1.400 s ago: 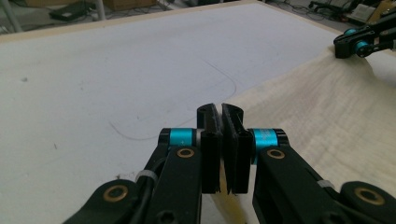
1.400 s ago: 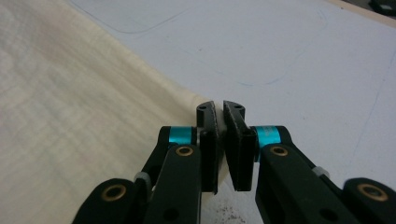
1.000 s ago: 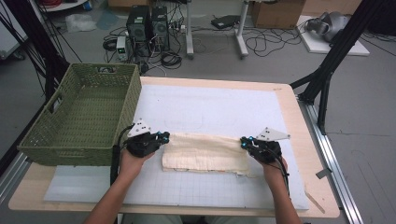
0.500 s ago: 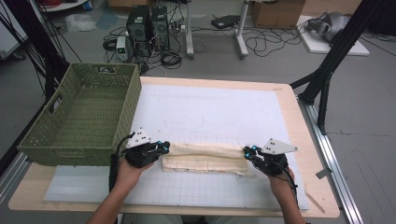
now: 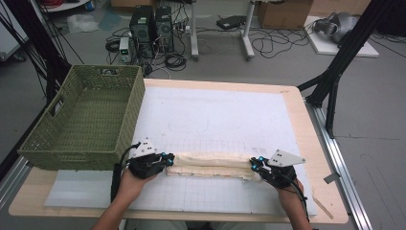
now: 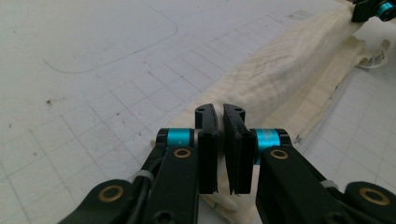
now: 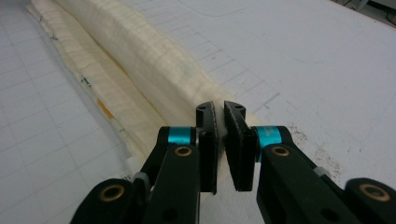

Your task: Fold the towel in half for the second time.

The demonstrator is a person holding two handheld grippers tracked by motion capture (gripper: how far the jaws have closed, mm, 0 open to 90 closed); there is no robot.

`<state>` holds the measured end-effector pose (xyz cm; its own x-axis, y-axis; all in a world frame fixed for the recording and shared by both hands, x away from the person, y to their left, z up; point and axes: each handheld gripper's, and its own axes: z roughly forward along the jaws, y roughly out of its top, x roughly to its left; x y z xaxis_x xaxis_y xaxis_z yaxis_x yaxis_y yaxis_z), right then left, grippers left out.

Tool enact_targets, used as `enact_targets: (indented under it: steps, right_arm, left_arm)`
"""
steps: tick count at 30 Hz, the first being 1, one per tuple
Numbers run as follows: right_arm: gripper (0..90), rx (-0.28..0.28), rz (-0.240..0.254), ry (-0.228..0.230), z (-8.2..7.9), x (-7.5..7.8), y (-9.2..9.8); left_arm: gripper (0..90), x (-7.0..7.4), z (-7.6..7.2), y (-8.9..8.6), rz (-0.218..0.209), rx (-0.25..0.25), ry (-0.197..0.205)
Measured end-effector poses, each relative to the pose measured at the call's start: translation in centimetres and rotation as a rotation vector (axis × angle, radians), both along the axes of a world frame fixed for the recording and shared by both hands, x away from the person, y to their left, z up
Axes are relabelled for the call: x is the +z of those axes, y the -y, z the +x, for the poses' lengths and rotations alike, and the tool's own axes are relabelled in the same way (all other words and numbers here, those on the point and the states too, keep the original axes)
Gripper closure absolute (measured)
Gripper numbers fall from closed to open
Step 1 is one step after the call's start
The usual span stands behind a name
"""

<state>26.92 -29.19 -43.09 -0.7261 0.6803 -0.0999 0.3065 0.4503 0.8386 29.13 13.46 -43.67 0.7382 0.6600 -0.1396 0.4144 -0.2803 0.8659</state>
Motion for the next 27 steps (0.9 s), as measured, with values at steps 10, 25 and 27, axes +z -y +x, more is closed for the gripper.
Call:
enact_targets:
  steps: [10,25,27]
  right_arm:
    - [84.1,0.02,-0.023,-0.015,-0.7,-0.2,-0.2]
    - [80.4,0.033,-0.018,-0.06,-1.6,-0.2,0.5]
    - [77.4,0.019,0.006,-0.045,-1.6,0.2,0.8]
  left_arm:
    - [46.6,2.2,-0.2,-0.7,-0.186,0.033,0.1]
    - [68.6,-0.7,0.6,2.2,0.059,0.01,-0.037]
    - [69.9,-0.8,0.7,2.1,0.082,0.004,-0.032]
